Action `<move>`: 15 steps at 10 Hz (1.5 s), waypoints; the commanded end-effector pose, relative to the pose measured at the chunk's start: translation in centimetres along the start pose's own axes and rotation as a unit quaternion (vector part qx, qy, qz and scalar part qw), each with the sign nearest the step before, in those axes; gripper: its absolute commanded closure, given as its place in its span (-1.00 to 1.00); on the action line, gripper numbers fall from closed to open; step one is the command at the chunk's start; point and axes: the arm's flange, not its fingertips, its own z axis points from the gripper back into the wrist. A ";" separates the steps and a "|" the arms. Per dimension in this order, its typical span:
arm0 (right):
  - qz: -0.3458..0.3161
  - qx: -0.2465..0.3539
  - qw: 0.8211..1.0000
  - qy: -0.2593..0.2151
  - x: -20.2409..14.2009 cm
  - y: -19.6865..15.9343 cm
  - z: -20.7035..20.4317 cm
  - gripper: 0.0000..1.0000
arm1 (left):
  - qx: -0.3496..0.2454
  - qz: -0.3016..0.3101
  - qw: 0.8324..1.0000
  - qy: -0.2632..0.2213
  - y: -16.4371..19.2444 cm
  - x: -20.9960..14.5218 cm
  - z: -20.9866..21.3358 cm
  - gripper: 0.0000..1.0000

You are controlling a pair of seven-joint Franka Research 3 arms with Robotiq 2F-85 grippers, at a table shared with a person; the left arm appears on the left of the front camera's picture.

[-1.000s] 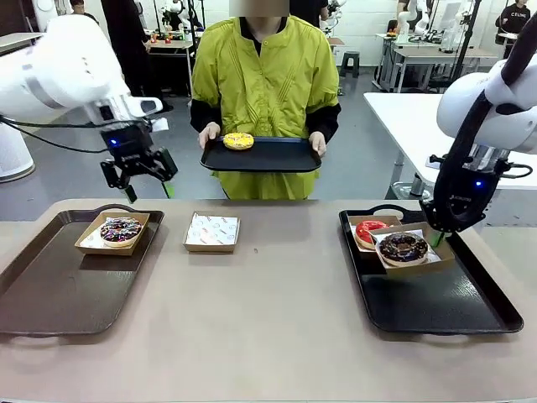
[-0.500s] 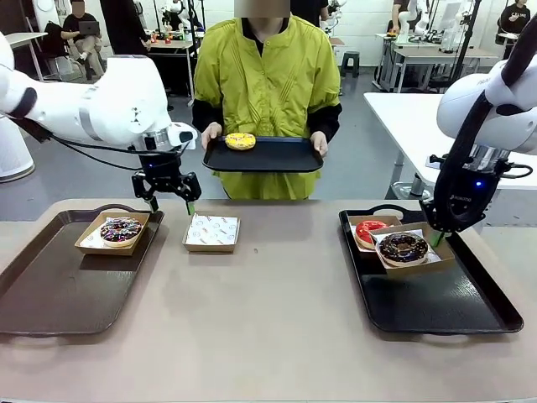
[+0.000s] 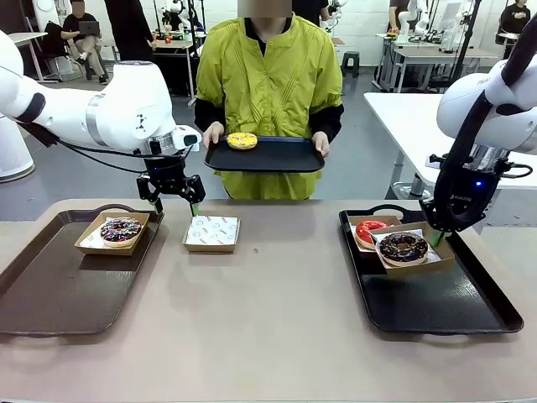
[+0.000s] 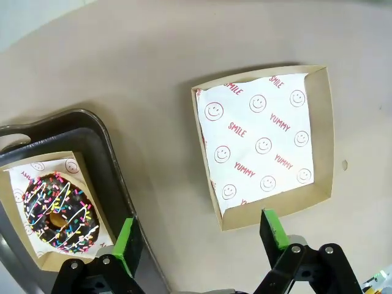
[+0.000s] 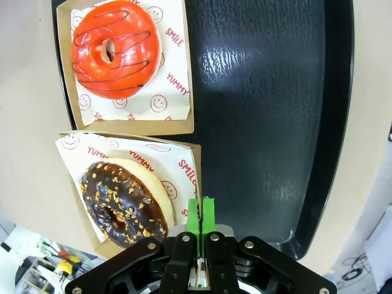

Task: Individually package the donuts and arrange them on the tray.
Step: Place the picked Paper togo box on the Handle tray while simultaneously picking up another Paper togo box from the table with the other hand.

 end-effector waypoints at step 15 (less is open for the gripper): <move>-0.002 0.018 1.000 -0.002 -5.1 -4.8 -4.2 0.97 | 0.035 0.056 0.998 -0.017 -1.5 7.3 -3.7 -1.00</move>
